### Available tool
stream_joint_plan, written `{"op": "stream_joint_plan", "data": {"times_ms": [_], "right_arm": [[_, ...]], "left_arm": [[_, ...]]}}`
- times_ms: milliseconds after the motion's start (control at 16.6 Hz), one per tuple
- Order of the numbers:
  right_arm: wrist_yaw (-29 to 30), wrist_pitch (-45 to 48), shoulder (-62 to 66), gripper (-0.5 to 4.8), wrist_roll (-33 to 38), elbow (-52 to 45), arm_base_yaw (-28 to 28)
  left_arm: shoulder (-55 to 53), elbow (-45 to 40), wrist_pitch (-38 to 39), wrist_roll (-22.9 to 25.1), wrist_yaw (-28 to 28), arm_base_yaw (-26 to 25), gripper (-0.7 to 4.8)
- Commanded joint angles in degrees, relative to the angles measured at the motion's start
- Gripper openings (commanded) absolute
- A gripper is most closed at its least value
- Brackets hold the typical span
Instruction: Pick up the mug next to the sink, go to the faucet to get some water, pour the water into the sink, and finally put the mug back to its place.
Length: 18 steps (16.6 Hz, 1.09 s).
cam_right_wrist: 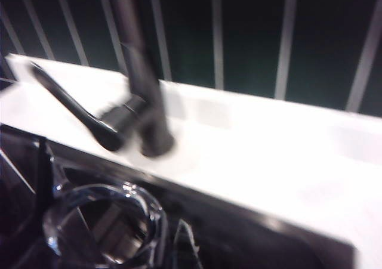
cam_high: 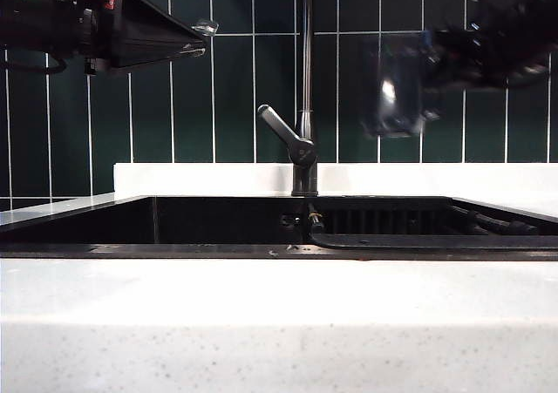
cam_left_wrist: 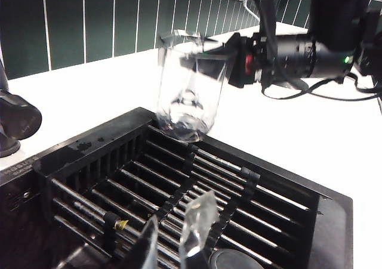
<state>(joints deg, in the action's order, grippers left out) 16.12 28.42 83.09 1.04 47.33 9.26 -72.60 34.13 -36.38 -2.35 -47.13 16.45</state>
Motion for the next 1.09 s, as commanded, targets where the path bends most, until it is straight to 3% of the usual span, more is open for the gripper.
{"op": "stream_joint_plan", "data": {"times_ms": [60,1086], "right_arm": [[0.09,0.57,-0.46,-0.04,0.74,2.64,1.88],[1.84,-6.14,4.15,-0.05,2.58,13.42,8.41]], "left_arm": [[0.13,0.2,-0.52,0.46,0.85,0.09,0.57],[0.13,0.76,1.6,1.97,2.54,0.09,0.57]]}}
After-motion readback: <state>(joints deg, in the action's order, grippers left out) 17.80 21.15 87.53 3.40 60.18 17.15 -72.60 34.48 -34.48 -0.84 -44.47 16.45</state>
